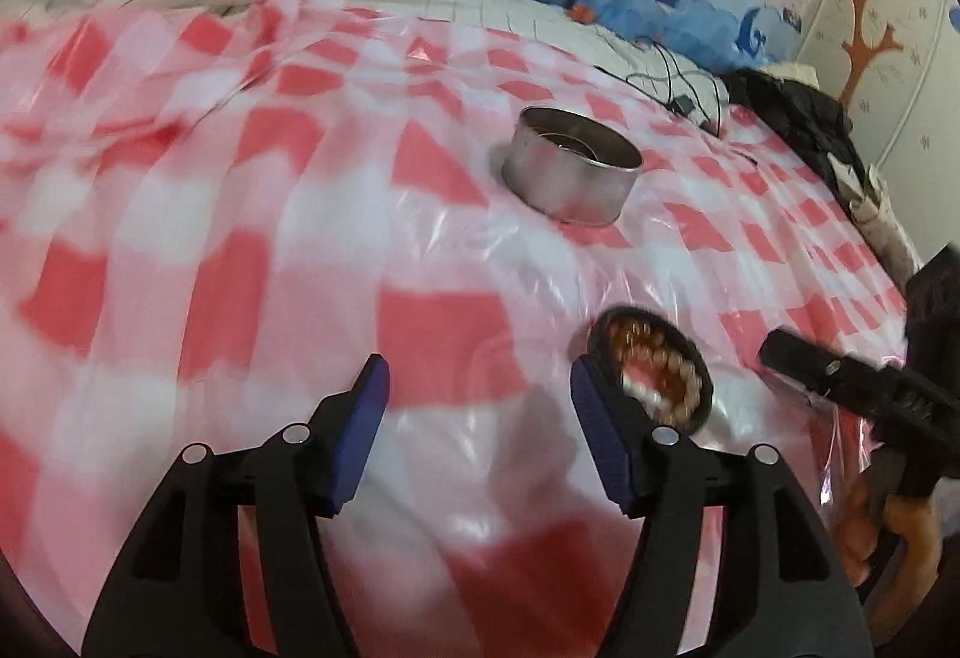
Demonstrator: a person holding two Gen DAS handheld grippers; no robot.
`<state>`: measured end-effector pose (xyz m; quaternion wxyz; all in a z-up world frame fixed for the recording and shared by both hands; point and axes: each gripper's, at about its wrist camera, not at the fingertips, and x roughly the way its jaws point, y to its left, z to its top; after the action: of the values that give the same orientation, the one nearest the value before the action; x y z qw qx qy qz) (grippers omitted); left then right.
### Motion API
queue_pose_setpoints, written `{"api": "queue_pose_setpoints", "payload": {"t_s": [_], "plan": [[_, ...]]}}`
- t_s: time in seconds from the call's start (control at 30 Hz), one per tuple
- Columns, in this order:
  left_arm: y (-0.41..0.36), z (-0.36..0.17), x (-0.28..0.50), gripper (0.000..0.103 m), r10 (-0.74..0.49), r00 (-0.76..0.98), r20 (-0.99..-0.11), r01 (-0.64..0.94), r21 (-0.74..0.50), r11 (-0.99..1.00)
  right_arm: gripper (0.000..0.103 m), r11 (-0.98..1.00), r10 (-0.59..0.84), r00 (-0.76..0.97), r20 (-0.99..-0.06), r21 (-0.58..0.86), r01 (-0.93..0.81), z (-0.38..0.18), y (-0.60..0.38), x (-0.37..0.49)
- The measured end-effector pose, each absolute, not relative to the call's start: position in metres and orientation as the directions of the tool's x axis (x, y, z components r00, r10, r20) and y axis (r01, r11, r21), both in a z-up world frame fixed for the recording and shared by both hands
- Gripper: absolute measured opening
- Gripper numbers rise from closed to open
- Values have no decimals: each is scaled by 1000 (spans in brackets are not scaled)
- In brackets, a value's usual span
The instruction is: Organize jewelry
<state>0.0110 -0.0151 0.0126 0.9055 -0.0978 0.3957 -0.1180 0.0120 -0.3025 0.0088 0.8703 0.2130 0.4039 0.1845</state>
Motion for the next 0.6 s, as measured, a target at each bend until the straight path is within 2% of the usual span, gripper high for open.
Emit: {"api": "queue_pose_setpoints", "payload": {"t_s": [0.13,0.43,0.6], "plan": [[-13,7,3,65,-301,677,-671,145,-279,949,68,875,443,617,-650,465,-138,-3,-292,8],[-4,6,-7,72,-370,683,-630,157,-368,916,77,851,490,617,-616,491,-186,-5,-293,8],[-1,4,-19,75,-381,689,-617,157,-386,909,80,889,435,606,-666,424,-172,-5,-280,12]]}}
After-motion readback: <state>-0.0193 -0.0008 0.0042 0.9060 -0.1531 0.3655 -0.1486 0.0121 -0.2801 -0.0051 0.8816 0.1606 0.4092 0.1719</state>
